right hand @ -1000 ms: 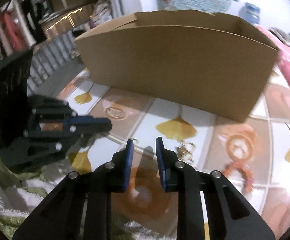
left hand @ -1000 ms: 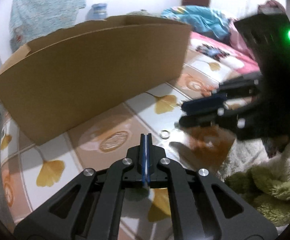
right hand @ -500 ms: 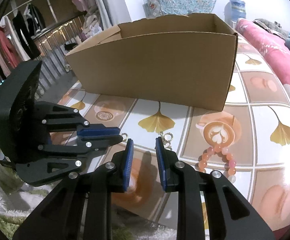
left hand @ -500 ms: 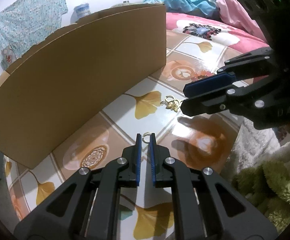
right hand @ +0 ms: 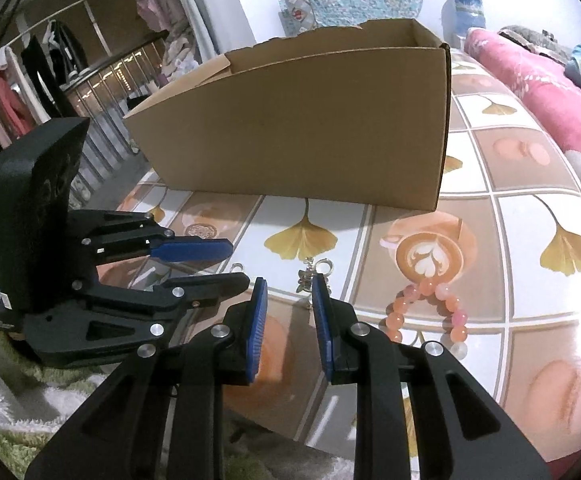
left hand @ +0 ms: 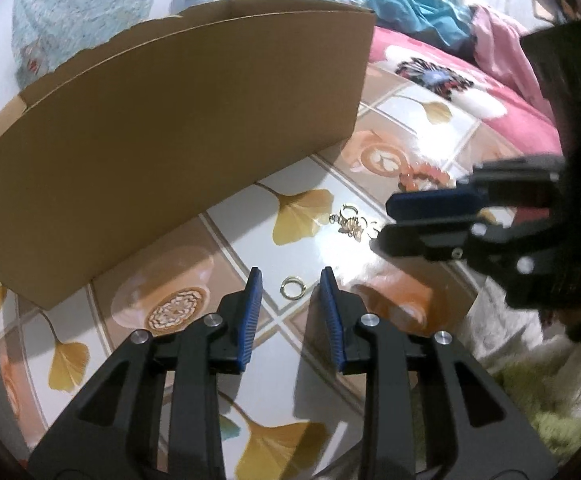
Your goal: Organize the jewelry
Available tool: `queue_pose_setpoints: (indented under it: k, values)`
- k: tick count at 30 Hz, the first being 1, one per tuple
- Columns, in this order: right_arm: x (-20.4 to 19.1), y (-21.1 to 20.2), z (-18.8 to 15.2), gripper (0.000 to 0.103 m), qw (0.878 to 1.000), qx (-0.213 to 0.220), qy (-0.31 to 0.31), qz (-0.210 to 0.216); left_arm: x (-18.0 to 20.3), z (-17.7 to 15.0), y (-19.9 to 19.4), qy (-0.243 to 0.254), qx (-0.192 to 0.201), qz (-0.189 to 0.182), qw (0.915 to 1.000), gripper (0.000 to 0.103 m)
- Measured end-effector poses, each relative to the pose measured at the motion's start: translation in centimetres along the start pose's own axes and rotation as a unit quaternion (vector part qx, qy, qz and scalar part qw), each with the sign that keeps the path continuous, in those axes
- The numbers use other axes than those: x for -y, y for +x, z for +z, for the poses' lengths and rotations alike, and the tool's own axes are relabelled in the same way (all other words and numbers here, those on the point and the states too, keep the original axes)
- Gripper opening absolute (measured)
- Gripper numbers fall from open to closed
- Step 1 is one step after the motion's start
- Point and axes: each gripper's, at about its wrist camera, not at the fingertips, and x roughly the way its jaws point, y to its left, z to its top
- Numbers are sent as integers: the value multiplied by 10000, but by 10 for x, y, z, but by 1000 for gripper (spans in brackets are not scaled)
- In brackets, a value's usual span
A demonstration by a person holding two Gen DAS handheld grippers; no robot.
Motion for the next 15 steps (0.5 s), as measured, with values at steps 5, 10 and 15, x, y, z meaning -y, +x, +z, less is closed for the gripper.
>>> queue_pose_setpoints:
  k: [5,10,15]
  values:
    - [5,2,1,23,10000,18,67,-7,6,-1,1,76,12,172,9998,11]
    - [6,-1,1,23,9999,69,105,-31,4,0,-1,62,15,142,9999,11]
    - [4,-2,1,23,9999,66,68,-72,-3,-2,-3,-65,72,106,9999,11]
